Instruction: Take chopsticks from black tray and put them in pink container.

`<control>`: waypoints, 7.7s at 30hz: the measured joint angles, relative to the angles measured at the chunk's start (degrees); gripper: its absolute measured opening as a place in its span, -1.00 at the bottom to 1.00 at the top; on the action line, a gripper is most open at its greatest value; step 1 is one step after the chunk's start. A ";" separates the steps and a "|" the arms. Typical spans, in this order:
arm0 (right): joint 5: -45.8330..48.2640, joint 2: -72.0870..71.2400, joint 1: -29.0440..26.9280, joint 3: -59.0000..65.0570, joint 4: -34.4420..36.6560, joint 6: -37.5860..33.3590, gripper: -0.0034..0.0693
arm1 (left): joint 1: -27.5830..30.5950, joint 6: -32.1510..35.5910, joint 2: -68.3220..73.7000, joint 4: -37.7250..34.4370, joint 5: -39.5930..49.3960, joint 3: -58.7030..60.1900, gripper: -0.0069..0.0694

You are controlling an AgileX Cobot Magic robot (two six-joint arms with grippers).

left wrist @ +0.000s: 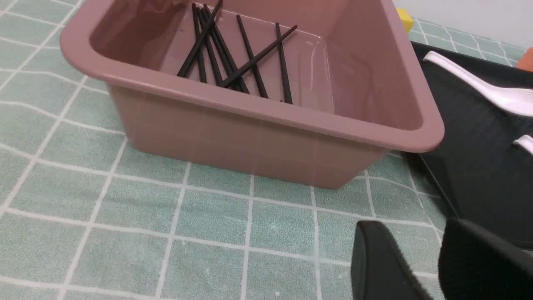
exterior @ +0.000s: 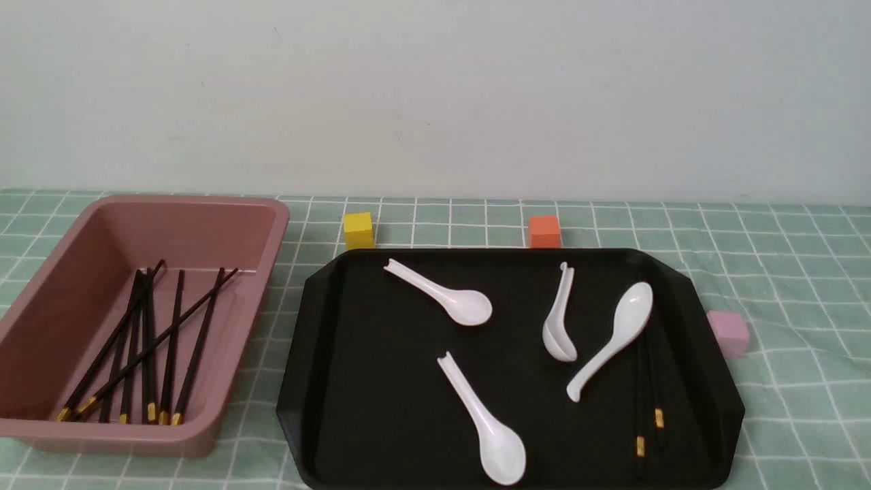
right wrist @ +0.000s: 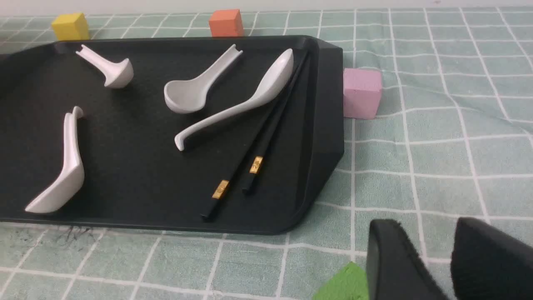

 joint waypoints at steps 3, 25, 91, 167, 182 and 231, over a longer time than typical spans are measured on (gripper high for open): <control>0.00 0.00 0.00 0.00 0.00 0.00 -0.25 | 0.00 0.00 0.00 0.00 0.00 0.00 -0.19; 0.00 0.00 0.00 0.00 0.00 0.00 -0.25 | 0.00 0.00 0.00 0.00 0.00 0.00 -0.19; 19.15 47.67 0.08 -32.54 37.78 -26.18 -0.89 | 0.00 0.00 0.00 0.00 0.00 0.00 -0.19; 36.97 98.16 14.50 -66.07 -5.03 18.85 -0.51 | 0.00 0.00 0.00 0.00 0.00 0.00 -0.19; 28.27 97.30 27.79 -89.73 15.57 4.77 -0.51 | 0.00 0.00 0.00 0.00 0.00 0.00 -0.19; 50.10 87.69 39.36 -104.15 -3.43 -1.57 -0.94 | 0.00 0.00 0.00 0.00 0.00 0.00 -0.19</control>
